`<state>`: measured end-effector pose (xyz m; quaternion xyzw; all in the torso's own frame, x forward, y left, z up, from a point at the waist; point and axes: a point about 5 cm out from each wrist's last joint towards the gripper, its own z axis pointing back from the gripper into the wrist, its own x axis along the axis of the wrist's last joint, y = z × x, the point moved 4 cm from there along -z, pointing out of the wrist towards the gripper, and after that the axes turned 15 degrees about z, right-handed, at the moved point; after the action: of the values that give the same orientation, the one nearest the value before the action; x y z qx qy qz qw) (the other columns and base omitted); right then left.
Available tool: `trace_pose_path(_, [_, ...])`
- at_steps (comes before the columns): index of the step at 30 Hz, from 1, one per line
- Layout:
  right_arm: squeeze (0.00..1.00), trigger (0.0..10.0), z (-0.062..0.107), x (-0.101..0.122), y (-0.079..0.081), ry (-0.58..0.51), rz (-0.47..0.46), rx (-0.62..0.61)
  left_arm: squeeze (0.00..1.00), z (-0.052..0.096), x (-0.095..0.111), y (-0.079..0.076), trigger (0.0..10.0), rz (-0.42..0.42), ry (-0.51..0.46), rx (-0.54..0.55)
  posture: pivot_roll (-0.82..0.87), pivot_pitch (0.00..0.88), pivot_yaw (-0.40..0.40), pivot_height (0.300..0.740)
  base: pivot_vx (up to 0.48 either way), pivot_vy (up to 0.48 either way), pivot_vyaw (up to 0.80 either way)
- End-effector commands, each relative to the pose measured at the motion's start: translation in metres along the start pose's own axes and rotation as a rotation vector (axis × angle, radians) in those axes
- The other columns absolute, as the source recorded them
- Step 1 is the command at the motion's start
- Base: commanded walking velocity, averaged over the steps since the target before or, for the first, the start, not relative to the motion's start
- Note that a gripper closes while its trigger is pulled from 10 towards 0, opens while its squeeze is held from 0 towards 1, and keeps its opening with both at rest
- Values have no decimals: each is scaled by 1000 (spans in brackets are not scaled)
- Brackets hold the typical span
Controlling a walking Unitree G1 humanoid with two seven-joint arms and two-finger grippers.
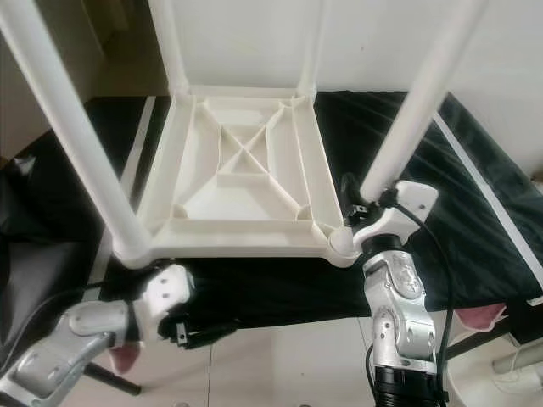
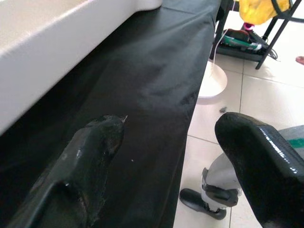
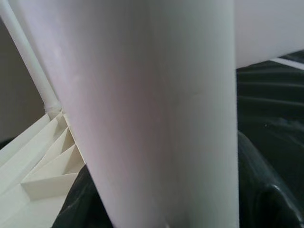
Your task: Building children table
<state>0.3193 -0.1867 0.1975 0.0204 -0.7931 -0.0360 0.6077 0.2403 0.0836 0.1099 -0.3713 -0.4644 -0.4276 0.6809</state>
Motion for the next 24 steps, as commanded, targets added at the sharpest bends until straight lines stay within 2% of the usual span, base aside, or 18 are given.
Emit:
trace_pose_path(1, [0,10000,7,-18,4,70,-188,0,0,9,-9,7,10000,12,48,-1,-17,86,16,740,0,0,0])
trace_pose_path(4, [0,10000,10,-21,3,82,-282,-2,0,25,-21,29,10000,17,109,97,-16,85,16,740,0,0,0])
trace_pose_path(5, [0,10000,11,-22,4,88,-305,5,0,29,-20,37,10000,18,105,135,-14,85,17,740,0,0,0])
trace_pose_path(7, [0,10000,11,-23,5,92,-321,11,0,32,-19,43,10000,19,100,161,-12,85,16,740,0,0,0])
trace_pose_path(10, [0,10000,14,-27,3,101,-434,12,0,47,-23,73,10000,62,102,301,-10,83,19,740,0,0,0])
trace_pose_path(11, [0,10000,14,-27,3,101,-434,12,0,47,-23,73,10000,62,102,301,-10,83,19,740,0,0,0])
trace_pose_path(12, [0,10000,15,-27,2,100,-475,10,0,53,-25,83,10000,68,104,353,-10,83,19,740,0,0,0])
trace_pose_path(14, [0,10000,17,-29,1,106,-507,13,0,62,-21,107,10000,4,92,497,-11,83,19,740,0,0,0])
trace_pose_path(15, [0,10000,17,-29,1,106,-507,13,0,62,-21,107,10000,4,92,497,-11,83,19,740,0,0,0])
trace_pose_path(17, [0,10000,19,-33,1,117,-539,13,0,72,1,141,10000,25,-12,688,-12,81,23,740,0,0,0])
trace_pose_path(18, [0,10000,20,-34,1,120,-564,14,0,75,10,152,10000,44,-59,740,-12,81,23,740,0,0,0])
trace_pose_path(19, [0,10000,20,-34,1,120,-564,14,0,75,10,152,10000,44,-59,740,-12,81,23,740,0,0,0])
trace_pose_path(20, [0,10000,21,-37,1,127,-596,17,0,78,26,163,10000,87,-154,799,-17,79,28,740,0,0,0])
trace_pose_path(21, [0,10000,24,-41,2,138,-634,26,0,78,49,173,10000,160,-297,837,-18,79,29,740,0,0,0])
trace_pose_path(22, [0,10000,24,-42,2,141,-643,27,0,77,55,175,10000,182,-337,838,-18,79,29,740,0,0,0])
trace_pose_path(23, [0,10000,24,-42,2,141,-643,27,0,77,55,175,10000,182,-337,838,-18,79,29,740,0,0,0])
trace_pose_path(24, [0,10000,26,-45,3,150,-660,30,0,74,68,177,10000,222,-414,836,-15,79,29,740,0,0,0])
